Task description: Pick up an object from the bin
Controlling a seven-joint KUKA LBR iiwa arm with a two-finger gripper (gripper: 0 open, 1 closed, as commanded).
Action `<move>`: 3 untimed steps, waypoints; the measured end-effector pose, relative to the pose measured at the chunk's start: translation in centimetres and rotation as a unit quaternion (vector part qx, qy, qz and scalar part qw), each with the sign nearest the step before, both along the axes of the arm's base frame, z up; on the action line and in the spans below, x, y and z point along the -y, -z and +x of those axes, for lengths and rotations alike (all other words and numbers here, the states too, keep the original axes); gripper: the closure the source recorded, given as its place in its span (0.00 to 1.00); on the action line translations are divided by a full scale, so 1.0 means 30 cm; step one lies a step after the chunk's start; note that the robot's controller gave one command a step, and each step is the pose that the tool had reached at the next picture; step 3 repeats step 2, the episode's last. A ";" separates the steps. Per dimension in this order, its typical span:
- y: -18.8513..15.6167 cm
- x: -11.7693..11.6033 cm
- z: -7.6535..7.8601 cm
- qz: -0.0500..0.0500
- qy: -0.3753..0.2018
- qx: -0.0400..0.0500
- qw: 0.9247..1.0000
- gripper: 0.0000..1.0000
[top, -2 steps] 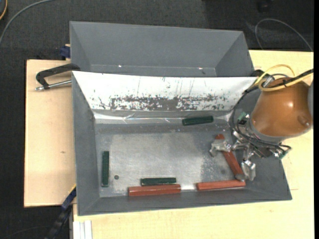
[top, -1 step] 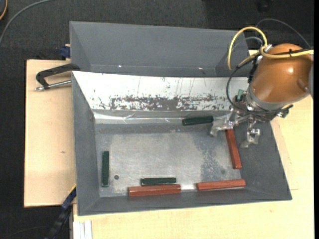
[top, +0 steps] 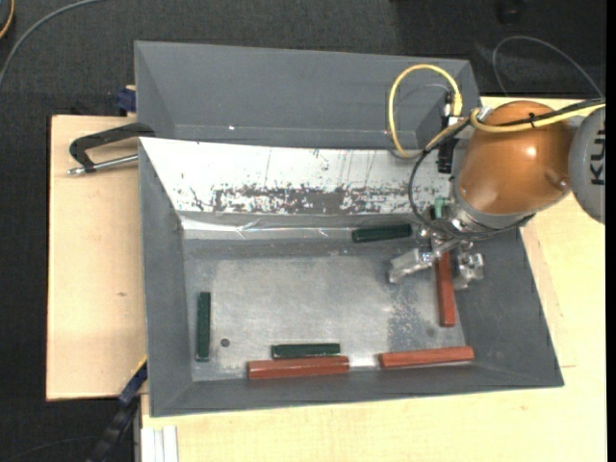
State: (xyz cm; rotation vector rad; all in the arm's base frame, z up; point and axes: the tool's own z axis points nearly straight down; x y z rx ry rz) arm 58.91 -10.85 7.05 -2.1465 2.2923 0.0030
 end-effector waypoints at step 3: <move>-0.511 -0.081 0.035 0.000 -0.008 0.008 1.000 1.00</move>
Offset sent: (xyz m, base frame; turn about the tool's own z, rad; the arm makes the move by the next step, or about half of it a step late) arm 0.0000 0.0000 0.0000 0.0000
